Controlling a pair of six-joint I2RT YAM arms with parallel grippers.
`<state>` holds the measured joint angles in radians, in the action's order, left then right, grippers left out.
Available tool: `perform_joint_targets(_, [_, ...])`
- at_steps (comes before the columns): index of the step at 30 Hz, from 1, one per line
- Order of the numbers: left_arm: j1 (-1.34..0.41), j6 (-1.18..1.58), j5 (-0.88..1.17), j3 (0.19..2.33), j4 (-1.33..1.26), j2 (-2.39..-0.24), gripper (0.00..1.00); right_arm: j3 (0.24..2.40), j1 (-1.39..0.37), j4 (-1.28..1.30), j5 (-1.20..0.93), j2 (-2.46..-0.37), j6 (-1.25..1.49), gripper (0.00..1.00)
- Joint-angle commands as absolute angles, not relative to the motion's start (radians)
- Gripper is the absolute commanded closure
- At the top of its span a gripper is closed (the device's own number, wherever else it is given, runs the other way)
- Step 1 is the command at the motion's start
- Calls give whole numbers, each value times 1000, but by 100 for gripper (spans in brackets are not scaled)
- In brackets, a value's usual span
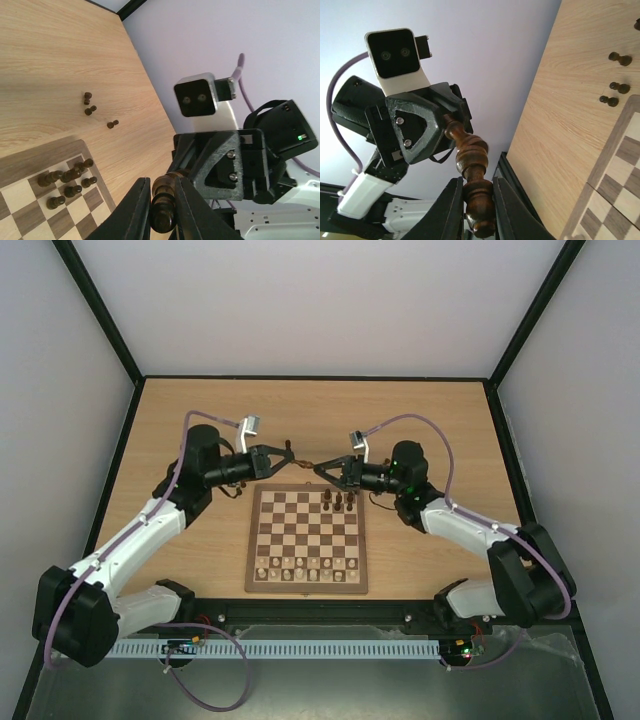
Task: Set up the chess pieces on the board
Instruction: Pick up the chess piece at the center of the board, then place the chess piece on the chessboard.
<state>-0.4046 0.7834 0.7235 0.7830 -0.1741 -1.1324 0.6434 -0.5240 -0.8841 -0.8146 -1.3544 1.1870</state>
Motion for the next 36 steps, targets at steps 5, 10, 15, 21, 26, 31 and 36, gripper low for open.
perform_joint_targets(5, [-402,625,613,849,22,-1177,84,694,-498,-518,-733,-1197,934,90])
perform_joint_targets(10, [-422,490,467,978,227,-1237,83,762,-495,-140,-574,-1122,708,91])
perform_joint_targets(15, [-543,396,230,1123,380,-1332,83,801,-495,72,-394,-1056,550,90])
perform_joint_targets(21, [-711,366,-17,1222,452,-1471,83,794,-495,198,-194,-1043,498,90])
perform_joint_targets(26, [-840,370,-256,1297,515,-1608,83,759,-495,220,-135,-1034,490,90])
perform_joint_targets(31, [-898,385,-343,1311,506,-1689,83,749,-494,228,-127,-1023,483,89])
perform_joint_targets(36, [-933,397,-445,1320,532,-1756,83,744,-494,230,-132,-1021,483,89])
